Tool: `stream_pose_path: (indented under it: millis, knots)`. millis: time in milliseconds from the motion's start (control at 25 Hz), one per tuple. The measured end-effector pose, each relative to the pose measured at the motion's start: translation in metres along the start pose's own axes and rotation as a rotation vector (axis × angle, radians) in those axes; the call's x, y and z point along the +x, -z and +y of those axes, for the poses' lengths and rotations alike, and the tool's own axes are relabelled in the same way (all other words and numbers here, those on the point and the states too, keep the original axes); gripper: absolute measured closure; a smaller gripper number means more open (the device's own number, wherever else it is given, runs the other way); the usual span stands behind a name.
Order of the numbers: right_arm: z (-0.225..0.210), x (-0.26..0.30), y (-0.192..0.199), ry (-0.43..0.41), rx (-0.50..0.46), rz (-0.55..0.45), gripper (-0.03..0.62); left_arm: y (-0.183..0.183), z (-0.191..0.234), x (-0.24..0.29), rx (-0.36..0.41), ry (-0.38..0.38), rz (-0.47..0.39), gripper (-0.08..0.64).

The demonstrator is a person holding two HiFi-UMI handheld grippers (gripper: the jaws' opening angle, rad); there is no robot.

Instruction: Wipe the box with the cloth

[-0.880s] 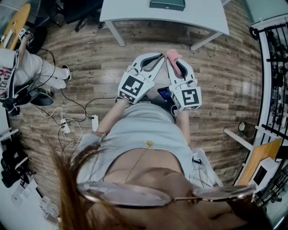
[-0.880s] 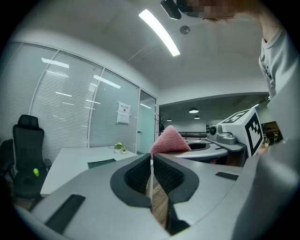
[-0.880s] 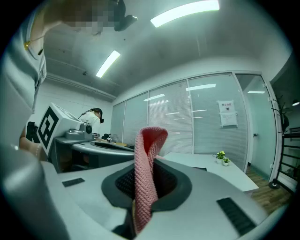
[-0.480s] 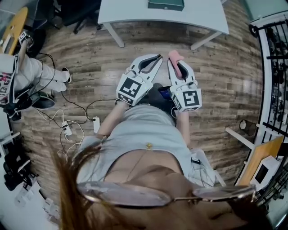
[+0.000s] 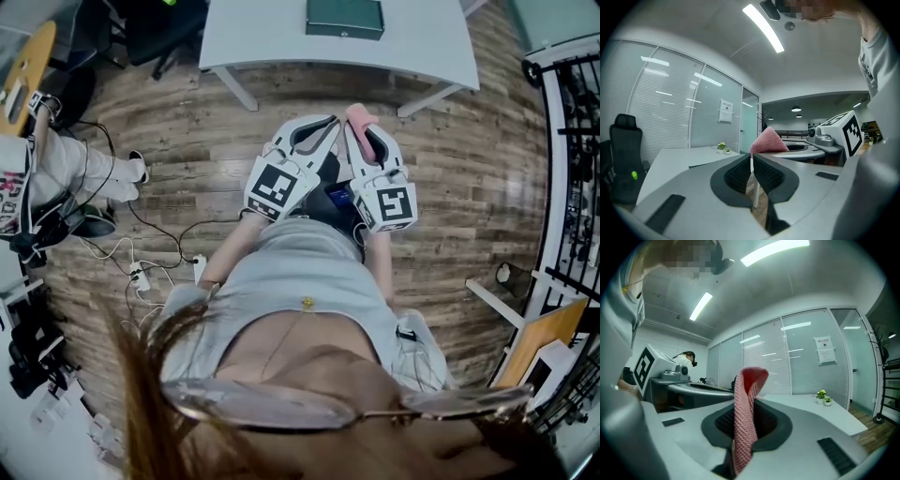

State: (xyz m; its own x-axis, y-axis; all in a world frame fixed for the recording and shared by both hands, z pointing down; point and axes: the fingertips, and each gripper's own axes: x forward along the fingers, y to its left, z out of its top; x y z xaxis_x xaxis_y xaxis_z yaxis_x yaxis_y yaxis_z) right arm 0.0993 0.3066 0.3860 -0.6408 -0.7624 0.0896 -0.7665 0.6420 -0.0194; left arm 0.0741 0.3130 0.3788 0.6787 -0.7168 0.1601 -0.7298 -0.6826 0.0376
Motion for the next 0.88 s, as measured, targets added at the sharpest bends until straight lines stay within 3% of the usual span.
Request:
stream_pose_path:
  millis: [480, 880]
  knots:
    - [-0.072, 0.077, -0.022, -0.058, -0.005, 0.000, 0.549, -0.024, 0.065, 0.080, -0.034, -0.016, 0.018, 0.518]
    - [-0.133, 0.123, -0.037, -0.090, -0.013, -0.006, 0.549, -0.046, 0.110, 0.133, -0.020, -0.110, -0.002, 0.518]
